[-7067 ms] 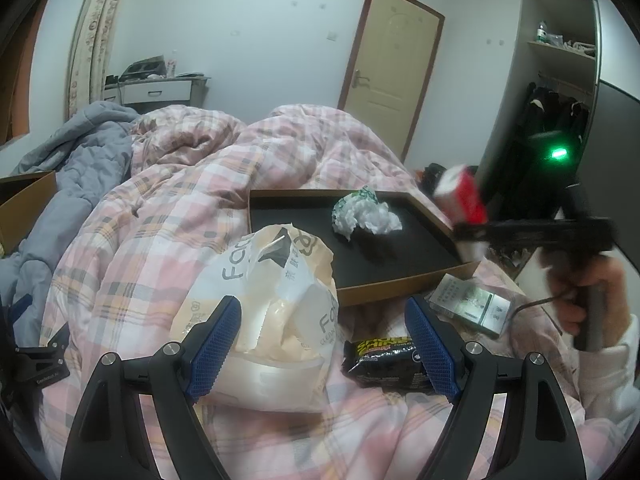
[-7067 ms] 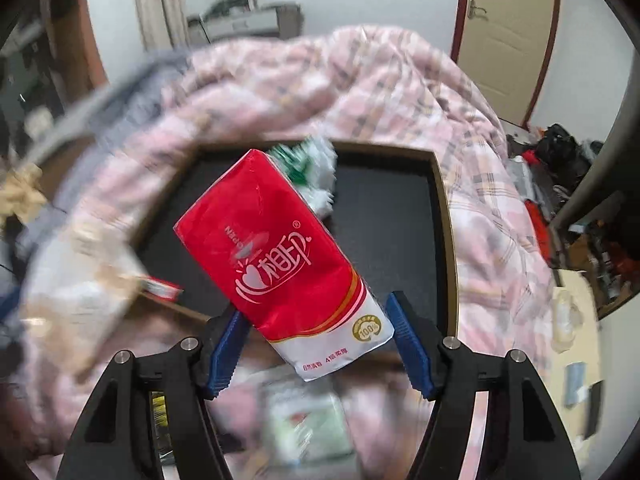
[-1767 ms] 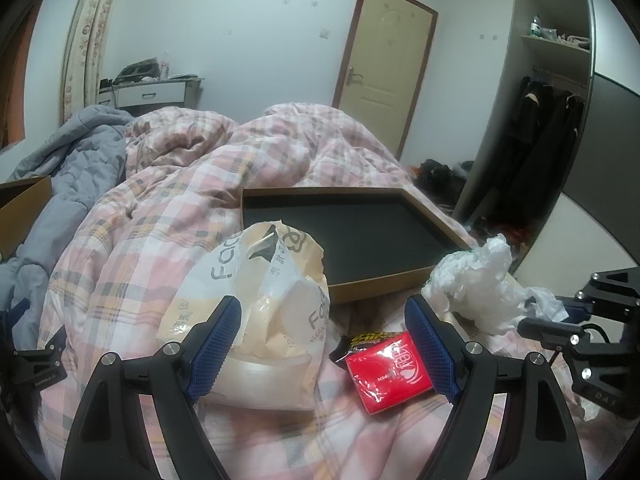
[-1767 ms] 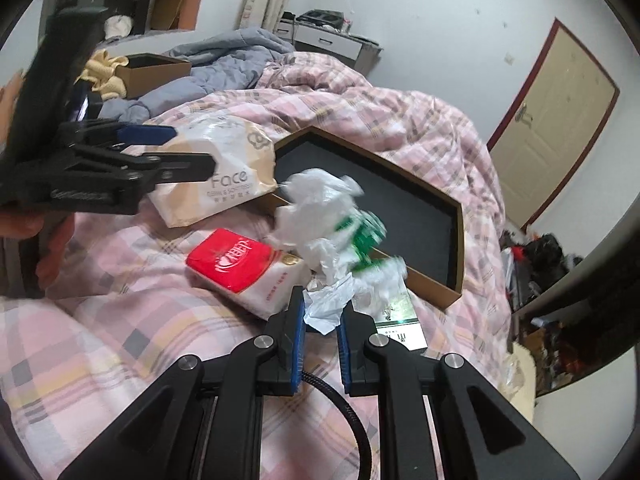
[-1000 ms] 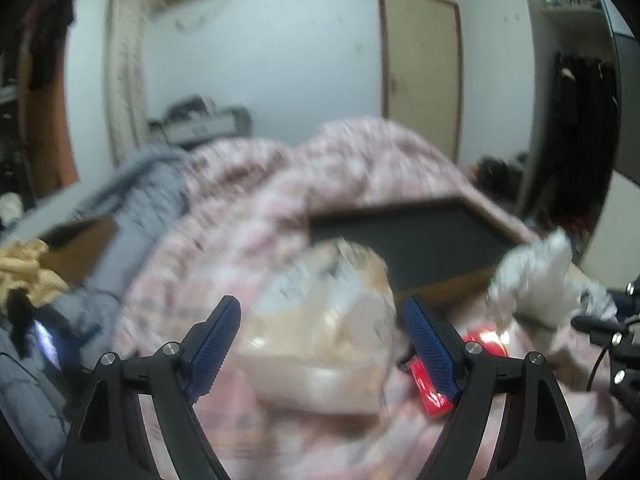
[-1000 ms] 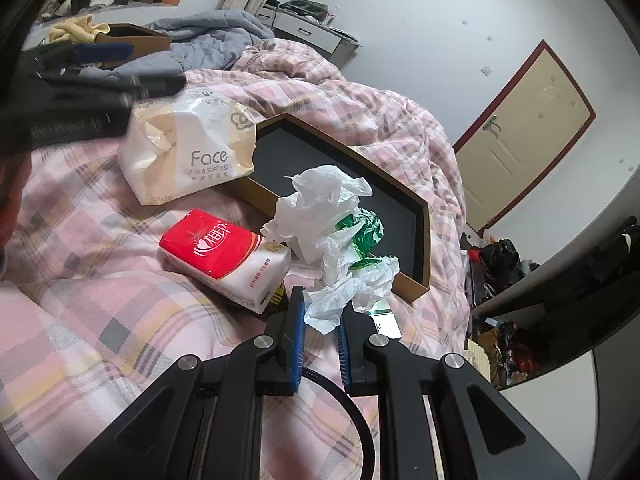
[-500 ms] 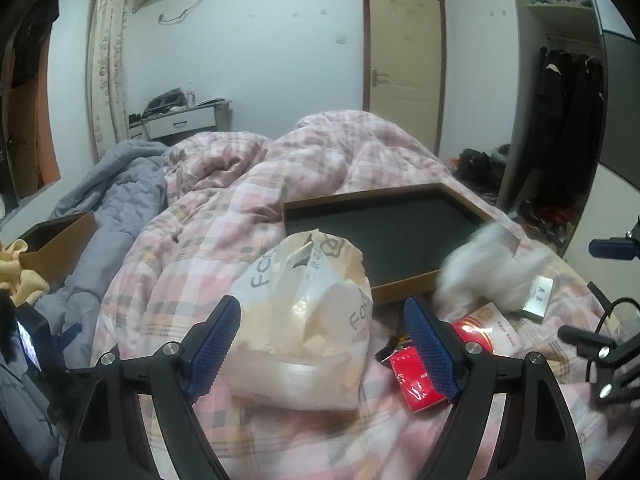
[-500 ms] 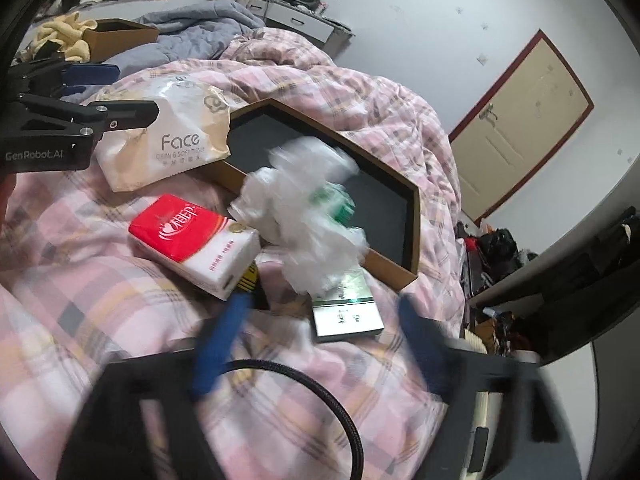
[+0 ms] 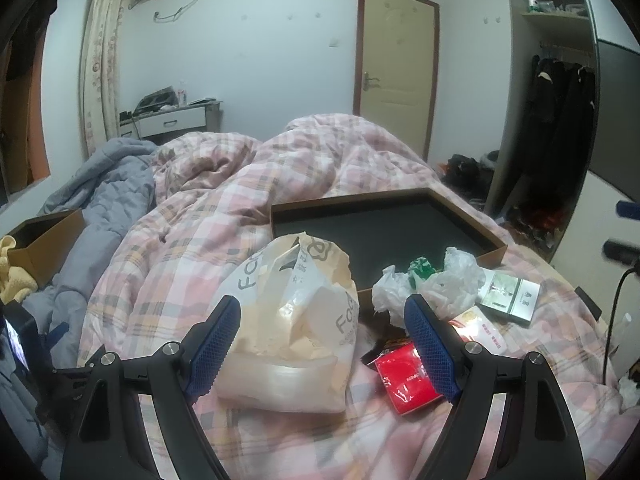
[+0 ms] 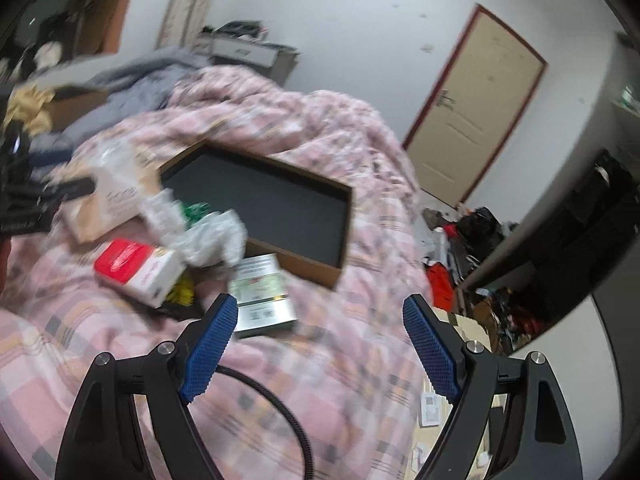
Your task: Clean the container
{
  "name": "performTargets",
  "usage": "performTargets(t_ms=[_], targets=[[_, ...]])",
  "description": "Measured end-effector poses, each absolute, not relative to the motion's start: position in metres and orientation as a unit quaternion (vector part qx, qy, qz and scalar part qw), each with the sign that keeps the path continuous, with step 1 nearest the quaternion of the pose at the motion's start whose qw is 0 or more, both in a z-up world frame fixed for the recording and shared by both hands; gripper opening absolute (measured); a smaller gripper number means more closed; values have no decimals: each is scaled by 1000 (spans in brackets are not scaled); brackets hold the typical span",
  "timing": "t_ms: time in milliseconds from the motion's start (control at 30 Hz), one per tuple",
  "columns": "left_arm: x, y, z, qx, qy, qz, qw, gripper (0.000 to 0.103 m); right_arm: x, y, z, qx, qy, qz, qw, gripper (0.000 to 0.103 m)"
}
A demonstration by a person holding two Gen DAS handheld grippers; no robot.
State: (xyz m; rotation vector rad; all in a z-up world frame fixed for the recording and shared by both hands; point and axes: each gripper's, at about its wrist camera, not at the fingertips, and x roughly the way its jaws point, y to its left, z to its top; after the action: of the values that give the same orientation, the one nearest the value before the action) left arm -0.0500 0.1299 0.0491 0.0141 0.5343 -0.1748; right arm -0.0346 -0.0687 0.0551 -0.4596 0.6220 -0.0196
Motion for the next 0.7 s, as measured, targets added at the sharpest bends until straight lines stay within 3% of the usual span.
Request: performTargets(t_ms=[300,333,400,533,700], targets=[[-50,131,50,7,262,-86,961,82,-110,-168,122,-116,175,-139,968,84],[-51,131,50,7,262,-86,961,82,-128,-186,132,-86,152,-161,971,86],[-50,131,50,7,263,-86,961,82,-160,-213,141,-34,98,-181,978,103],[-50,130,51,8,263,-88,961,82,-204,-239,143,0,-24,-98,995,103],[-47,128,48,6,267,-89,960,82,-163,-222,130,-36,-8,-46,998,103]])
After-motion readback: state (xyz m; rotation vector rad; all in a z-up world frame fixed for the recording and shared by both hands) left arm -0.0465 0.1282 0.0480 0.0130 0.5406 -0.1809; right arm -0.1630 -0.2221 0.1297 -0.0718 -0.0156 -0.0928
